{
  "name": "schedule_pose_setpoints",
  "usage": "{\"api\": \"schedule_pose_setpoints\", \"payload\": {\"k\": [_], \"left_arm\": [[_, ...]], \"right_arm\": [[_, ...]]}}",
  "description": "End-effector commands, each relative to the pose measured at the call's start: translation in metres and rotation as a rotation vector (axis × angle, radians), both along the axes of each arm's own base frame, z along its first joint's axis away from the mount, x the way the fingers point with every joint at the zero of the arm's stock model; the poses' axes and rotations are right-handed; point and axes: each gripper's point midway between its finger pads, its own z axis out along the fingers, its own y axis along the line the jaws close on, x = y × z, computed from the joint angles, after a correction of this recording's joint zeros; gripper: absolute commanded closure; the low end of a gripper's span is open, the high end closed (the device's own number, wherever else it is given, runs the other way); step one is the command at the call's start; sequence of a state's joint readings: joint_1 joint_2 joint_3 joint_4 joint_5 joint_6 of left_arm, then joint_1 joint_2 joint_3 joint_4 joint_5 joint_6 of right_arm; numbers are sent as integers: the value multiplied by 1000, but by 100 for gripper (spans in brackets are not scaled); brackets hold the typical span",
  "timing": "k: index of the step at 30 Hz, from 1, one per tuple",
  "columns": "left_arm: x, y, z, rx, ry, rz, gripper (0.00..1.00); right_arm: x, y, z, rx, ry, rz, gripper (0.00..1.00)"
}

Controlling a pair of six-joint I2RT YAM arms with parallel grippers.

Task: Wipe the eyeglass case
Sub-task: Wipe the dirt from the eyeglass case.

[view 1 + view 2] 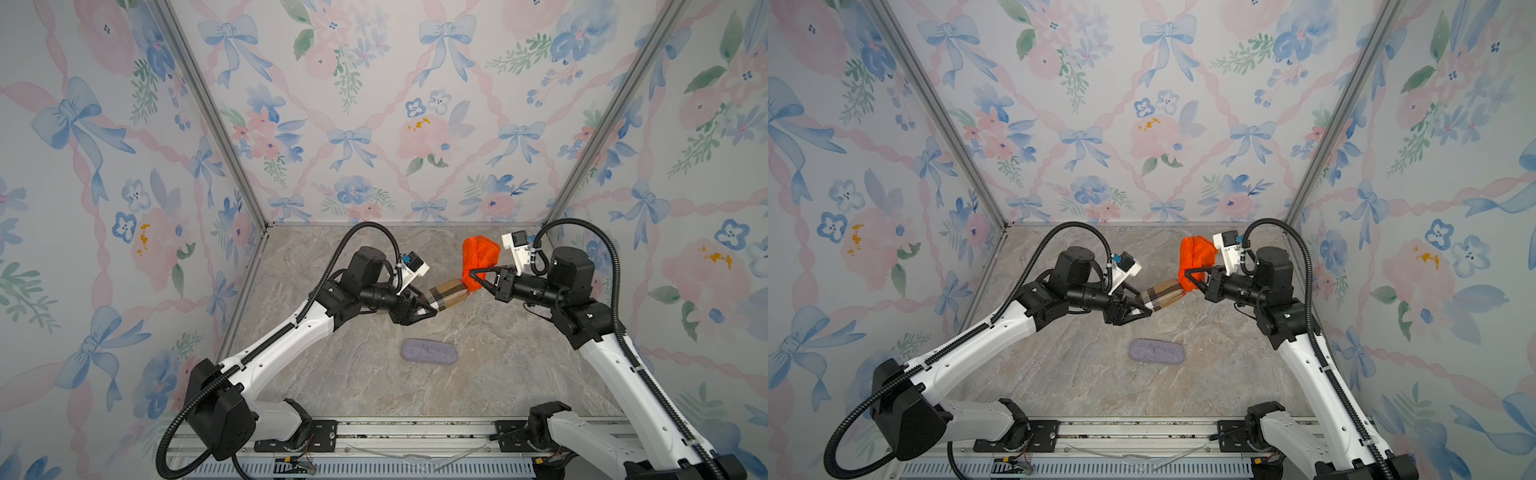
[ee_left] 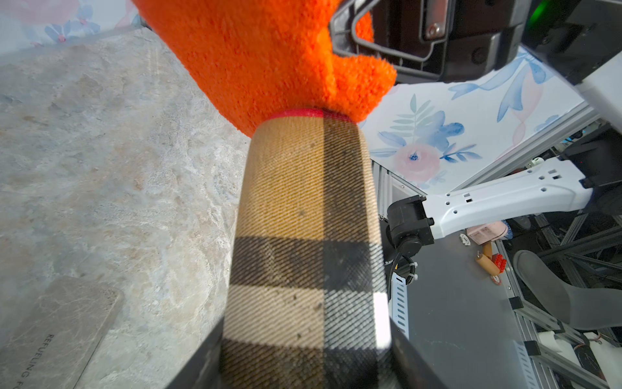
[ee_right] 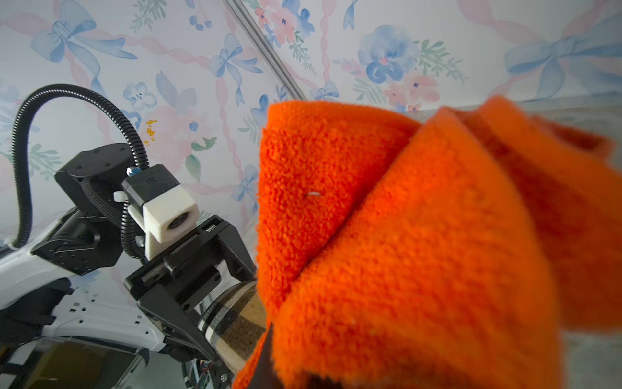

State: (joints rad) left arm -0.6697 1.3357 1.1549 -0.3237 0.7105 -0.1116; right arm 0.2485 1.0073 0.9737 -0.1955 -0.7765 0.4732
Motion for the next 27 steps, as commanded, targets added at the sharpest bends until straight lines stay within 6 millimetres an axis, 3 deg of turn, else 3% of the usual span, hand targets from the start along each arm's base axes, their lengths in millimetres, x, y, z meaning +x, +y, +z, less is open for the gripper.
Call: {"api": "schedule_pose_setpoints", "payload": {"k": [1,7,13,18,27], "left_arm": [[0,-8,24,-50,-88,-47,100],[-2,-1,32,-58,-123,-17,100],[-1,3,20,-32,-113,12,100],[0,4,9,-19,-82,15,100],[8,21,-2,-3,-32,50,100]], "right_arm": [[-1,17,-17,107,107,76,100],[20,-2,-38,178,182,28,100],[27,6,-18,271,174,94,100],[13,7,-2,259,140,135,100],[-14,-1,9,243,144,160,100]]}}
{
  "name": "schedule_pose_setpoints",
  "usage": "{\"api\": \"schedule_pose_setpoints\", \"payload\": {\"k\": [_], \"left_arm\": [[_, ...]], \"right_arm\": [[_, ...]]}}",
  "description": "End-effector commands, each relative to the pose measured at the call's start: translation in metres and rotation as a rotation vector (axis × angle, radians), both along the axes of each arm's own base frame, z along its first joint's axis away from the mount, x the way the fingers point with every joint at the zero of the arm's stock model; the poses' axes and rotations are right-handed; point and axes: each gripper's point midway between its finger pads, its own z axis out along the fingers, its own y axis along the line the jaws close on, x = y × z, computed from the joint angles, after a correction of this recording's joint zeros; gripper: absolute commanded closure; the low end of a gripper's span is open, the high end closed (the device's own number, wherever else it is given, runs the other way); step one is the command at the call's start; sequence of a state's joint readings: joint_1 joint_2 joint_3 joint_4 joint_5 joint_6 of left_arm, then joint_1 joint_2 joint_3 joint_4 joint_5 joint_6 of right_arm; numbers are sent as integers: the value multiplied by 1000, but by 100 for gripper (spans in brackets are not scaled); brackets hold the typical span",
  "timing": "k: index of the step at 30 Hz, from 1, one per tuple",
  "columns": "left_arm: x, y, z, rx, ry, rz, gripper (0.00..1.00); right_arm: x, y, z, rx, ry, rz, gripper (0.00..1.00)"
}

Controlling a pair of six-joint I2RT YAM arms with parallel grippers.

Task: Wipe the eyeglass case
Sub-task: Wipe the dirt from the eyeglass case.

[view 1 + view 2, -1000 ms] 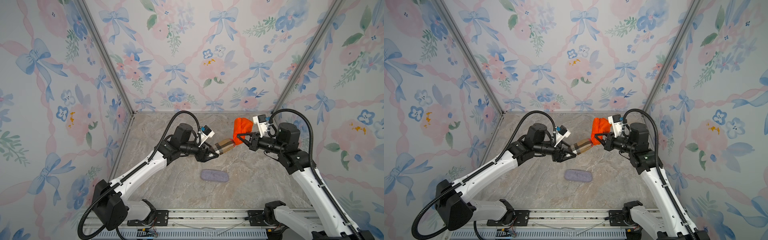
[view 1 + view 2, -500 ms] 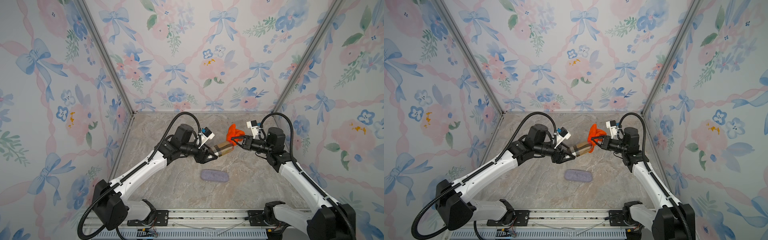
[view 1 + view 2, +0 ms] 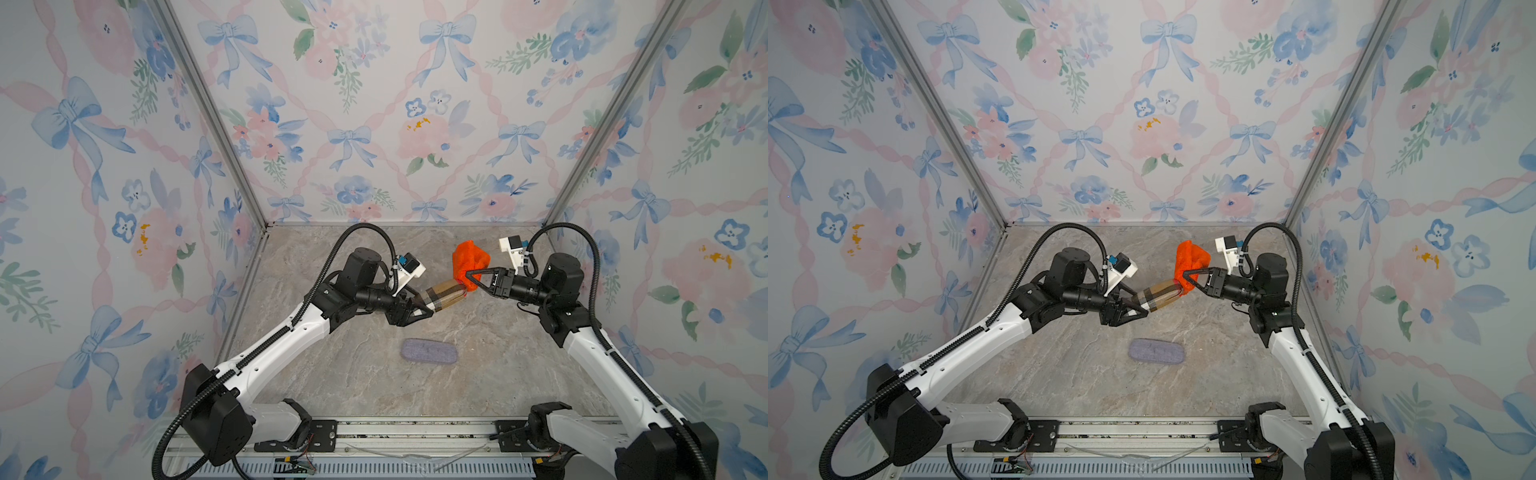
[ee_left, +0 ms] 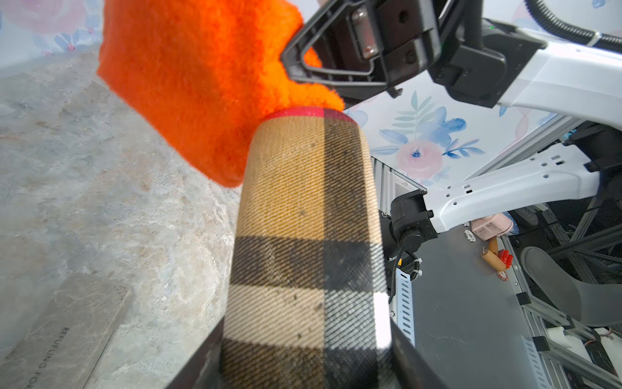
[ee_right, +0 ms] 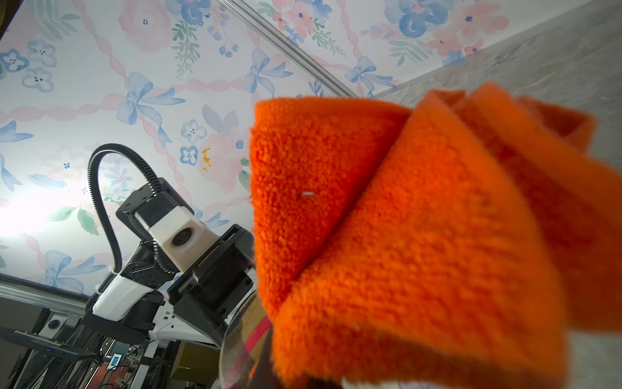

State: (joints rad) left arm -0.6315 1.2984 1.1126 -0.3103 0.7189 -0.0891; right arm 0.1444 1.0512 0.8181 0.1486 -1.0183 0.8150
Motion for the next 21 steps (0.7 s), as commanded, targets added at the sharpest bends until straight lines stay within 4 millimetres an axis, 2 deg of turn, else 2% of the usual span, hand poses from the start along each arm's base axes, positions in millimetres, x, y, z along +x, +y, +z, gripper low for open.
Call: {"api": "schedule_pose_setpoints", "payload": {"k": [1,6,10,13,18,21], "left_arm": [[7,8,-1,6,-9,36,100],[8,1,10,-23,-5,2,100],[-8,-5,25,-67,-13,-76,100],[-24,-7,26,-87,7,-132,100],[-49,-11,21,-100,58,-211,100],[-52,-11,21,-103,58,-222,100]], "right_arm": [[-22,5,21,24,-33,86,100],[-31,9,20,13,-32,117,100],[-23,10,5,0,-21,116,100],[-12,12,-1,2,-34,112,100],[1,21,10,47,-87,136,100],[-2,36,14,48,-101,192,100]]}}
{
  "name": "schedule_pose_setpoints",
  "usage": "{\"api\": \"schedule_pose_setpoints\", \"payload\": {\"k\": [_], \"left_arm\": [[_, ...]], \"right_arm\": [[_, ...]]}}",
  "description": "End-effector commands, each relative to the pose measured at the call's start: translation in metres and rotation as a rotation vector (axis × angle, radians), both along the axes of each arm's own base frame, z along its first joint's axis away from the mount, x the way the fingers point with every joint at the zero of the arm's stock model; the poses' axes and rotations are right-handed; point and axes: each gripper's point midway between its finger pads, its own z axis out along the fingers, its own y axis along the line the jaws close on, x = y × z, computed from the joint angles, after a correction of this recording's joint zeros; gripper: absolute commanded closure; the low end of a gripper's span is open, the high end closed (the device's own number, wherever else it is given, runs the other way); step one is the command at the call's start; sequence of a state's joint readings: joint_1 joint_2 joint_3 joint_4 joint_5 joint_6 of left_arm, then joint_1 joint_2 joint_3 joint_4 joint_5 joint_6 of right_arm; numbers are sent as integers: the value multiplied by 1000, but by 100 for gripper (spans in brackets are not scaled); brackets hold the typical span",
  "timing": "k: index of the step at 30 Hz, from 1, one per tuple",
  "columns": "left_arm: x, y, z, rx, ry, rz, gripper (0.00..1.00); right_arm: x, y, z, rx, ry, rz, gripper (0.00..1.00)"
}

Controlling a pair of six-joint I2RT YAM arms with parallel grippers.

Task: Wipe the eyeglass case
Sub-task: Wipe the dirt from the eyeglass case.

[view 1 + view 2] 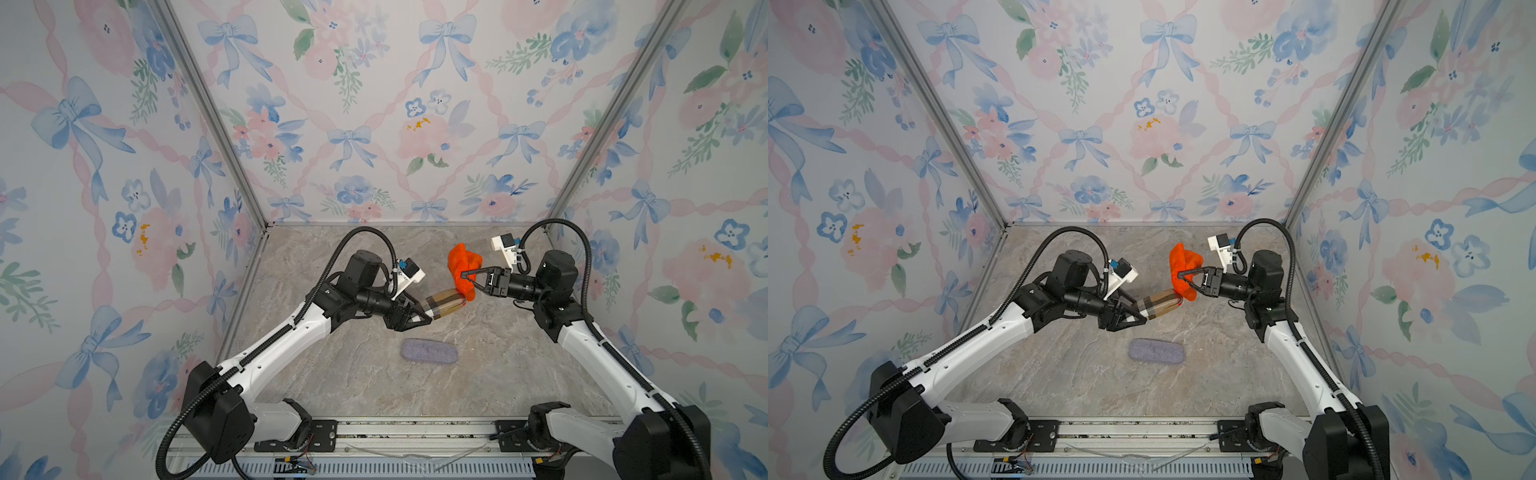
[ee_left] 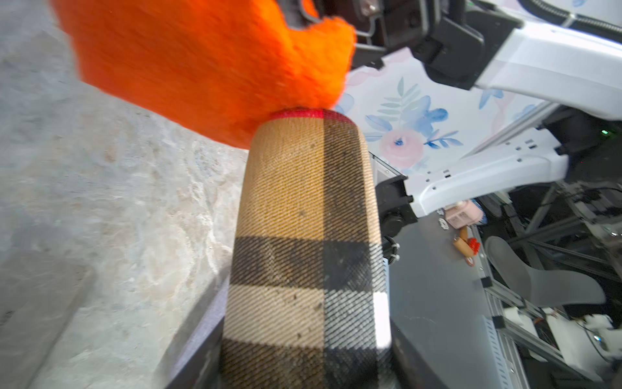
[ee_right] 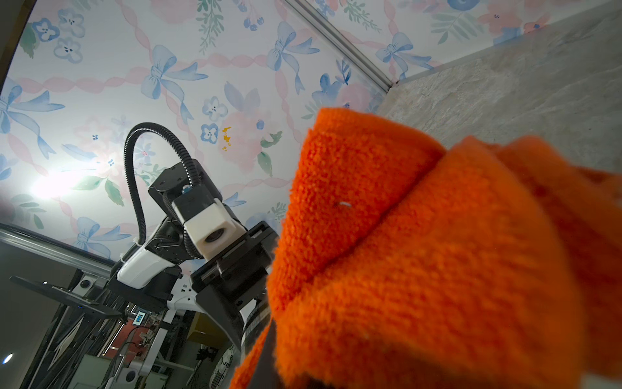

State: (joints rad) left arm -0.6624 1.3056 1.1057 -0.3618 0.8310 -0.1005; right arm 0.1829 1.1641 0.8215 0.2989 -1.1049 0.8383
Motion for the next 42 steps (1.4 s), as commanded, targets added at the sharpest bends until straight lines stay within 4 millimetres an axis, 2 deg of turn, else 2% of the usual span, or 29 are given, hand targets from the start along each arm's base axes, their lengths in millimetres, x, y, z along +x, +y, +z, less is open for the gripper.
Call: {"api": "schedule_pose_setpoints", "payload": {"k": [1,4,7,11,14,17,20,24,30,33,37,42], "left_arm": [[-22,-2,29,-101,-48,-99,100],[-14,-1,33,-95,-78,-66,100],[1,4,30,-72,-103,-2,100],[18,15,24,-49,-114,69,100],[24,25,17,-36,-113,101,100],[32,40,8,-19,-99,162,100],[39,52,11,-26,-101,207,100],[44,53,36,-95,-100,226,100],[40,46,96,-343,-29,239,100],[40,47,128,-470,43,272,100],[28,36,153,-521,102,275,100],[12,15,150,-521,188,274,100]], "right_arm": [[-8,21,19,23,-83,87,100],[-11,32,13,24,-63,125,100],[-14,33,12,46,-52,133,100],[-21,24,11,48,-36,124,100],[-25,12,10,29,-27,97,100],[-34,5,18,40,-34,93,100],[-43,-1,24,40,-33,81,100],[-47,-15,42,52,-72,11,100],[-62,-25,71,43,-253,-116,100],[-77,-14,84,70,-383,-126,100],[-99,12,97,145,-525,-62,100],[-112,36,116,236,-643,-40,100]]}}
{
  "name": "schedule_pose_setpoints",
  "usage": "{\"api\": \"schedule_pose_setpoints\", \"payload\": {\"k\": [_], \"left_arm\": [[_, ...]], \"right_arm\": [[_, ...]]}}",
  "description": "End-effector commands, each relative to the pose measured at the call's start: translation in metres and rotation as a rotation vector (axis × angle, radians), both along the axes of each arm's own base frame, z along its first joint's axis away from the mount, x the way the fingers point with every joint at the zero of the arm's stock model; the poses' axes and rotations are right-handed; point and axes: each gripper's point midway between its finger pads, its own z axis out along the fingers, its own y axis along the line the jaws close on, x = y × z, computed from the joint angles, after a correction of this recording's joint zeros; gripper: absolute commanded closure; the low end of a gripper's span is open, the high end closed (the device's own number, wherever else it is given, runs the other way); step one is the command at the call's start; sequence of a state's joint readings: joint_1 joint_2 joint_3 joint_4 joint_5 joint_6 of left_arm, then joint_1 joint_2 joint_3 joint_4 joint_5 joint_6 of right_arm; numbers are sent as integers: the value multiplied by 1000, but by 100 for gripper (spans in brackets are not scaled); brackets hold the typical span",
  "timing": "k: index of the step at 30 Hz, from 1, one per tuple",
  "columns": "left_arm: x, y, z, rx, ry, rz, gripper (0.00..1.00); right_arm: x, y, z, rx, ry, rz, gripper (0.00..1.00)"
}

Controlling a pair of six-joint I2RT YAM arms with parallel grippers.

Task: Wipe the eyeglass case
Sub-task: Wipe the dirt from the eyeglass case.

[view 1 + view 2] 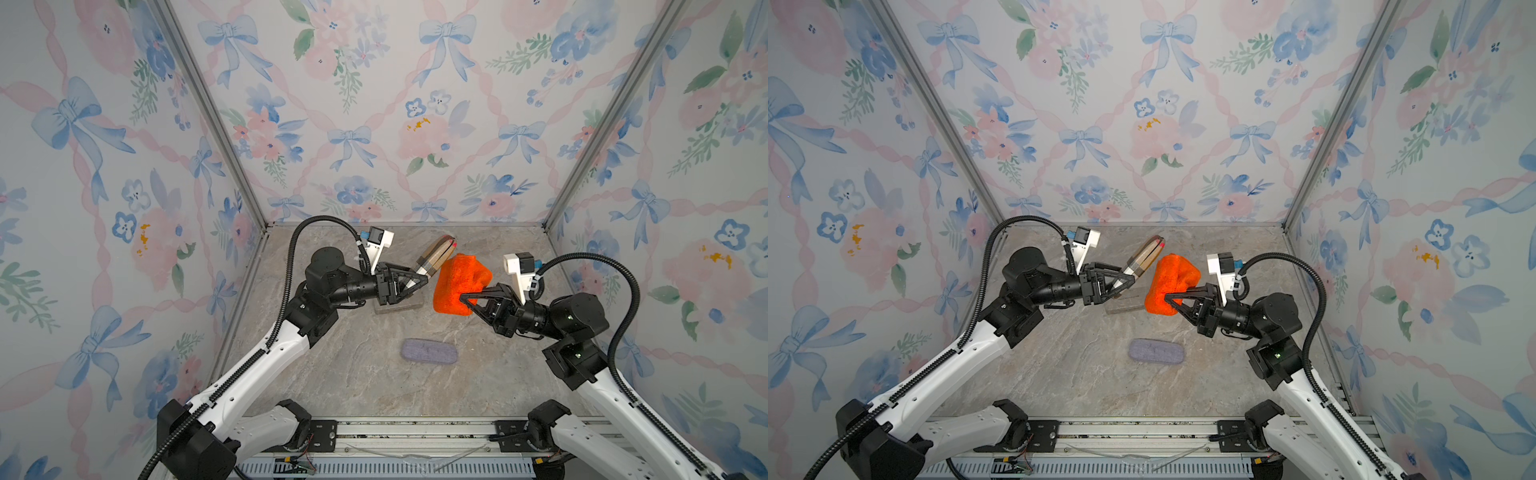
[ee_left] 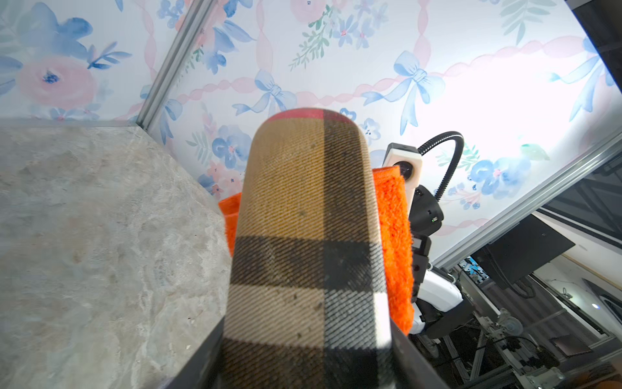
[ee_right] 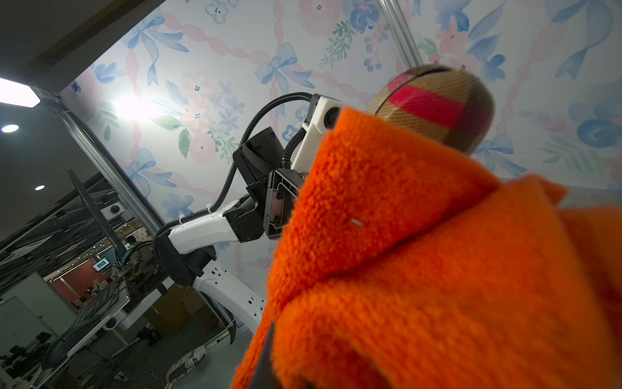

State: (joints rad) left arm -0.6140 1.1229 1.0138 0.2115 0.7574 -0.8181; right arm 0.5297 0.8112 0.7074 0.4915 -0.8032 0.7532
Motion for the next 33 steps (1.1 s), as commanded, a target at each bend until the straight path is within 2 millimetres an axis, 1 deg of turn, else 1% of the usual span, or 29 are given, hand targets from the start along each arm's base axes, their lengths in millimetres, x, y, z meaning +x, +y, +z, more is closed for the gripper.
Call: {"api": "schedule_pose_setpoints", "payload": {"k": [1,3,4,5,8,10,12,14,17,18,19,21,22,25,28,30,33], "left_arm": [[-12,-6,25,-77,22,1,100],[-16,-10,25,-79,29,-5,100],[-18,-11,23,-78,40,-13,100],[-21,-12,22,-78,46,-19,100],[-29,-14,10,-66,84,-38,100],[-34,-13,4,-61,97,-51,100],[-36,-12,1,-61,104,-52,100],[-38,-11,4,-63,92,-58,100],[-41,-12,10,-74,73,-73,100],[-41,-12,12,-76,69,-75,100],[-40,-12,12,-77,66,-76,100],[-38,-14,13,-77,66,-73,100],[-37,-15,12,-75,70,-77,100],[-38,-20,12,-69,73,-111,100],[-40,-21,9,-61,83,-131,100],[-42,-21,2,-41,95,-136,100],[-45,-19,-6,-28,106,-142,100]], "right_arm": [[-1,5,33,110,-175,-49,100],[5,11,33,93,-181,-52,100],[11,11,32,75,-185,-71,100],[15,8,33,59,-182,-89,100],[24,-10,40,11,-232,-166,100],[31,-20,43,-12,-236,-209,100],[34,-21,44,-8,-225,-204,100],[36,-16,38,-7,-203,-180,100],[36,-4,18,-10,-162,-139,100],[33,1,8,-11,-147,-115,100],[27,8,2,-6,-144,-87,100],[14,18,-4,9,-164,-22,100],[8,20,-3,31,-146,12,100],[8,16,4,33,-157,29,100],[23,2,19,4,-185,-32,100],[33,-7,36,-6,-207,-50,100],[43,-11,49,-26,-219,-52,100]]}}
